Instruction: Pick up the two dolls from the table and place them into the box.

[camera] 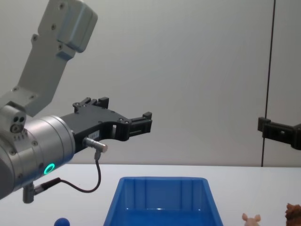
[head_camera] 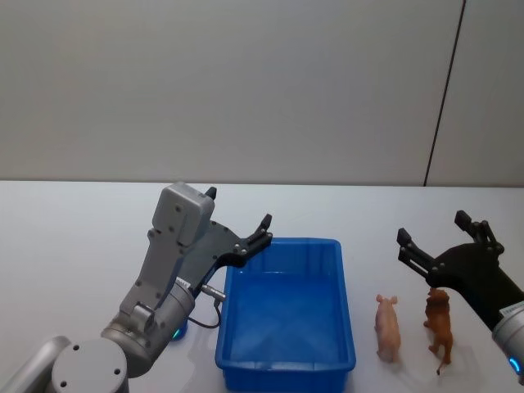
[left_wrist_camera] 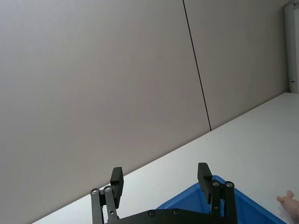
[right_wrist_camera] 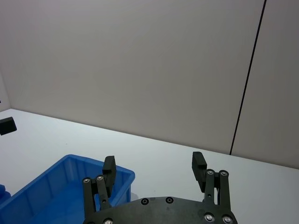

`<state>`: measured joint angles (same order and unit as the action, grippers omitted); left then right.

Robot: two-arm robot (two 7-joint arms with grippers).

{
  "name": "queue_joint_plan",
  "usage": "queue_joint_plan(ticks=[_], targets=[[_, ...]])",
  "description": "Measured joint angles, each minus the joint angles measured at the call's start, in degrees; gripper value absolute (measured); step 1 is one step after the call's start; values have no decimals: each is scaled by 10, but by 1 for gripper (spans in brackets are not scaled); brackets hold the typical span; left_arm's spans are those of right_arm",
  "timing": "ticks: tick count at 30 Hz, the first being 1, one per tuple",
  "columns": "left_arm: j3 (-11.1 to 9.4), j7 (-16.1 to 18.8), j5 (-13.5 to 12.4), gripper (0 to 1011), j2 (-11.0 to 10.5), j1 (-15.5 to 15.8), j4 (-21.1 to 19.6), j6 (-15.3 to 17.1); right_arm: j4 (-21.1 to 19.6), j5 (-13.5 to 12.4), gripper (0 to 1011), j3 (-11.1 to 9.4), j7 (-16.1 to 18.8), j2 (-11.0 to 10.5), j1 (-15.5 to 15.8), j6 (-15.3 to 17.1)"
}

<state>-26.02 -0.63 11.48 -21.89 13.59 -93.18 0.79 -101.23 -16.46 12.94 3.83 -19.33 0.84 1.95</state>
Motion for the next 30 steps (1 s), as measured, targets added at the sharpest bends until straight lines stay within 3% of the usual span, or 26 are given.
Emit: queue_joint_plan(ticks=[30], targets=[[0, 0, 0, 1002, 0, 0, 0, 0, 0, 0, 1001, 0, 0, 0, 0, 0]])
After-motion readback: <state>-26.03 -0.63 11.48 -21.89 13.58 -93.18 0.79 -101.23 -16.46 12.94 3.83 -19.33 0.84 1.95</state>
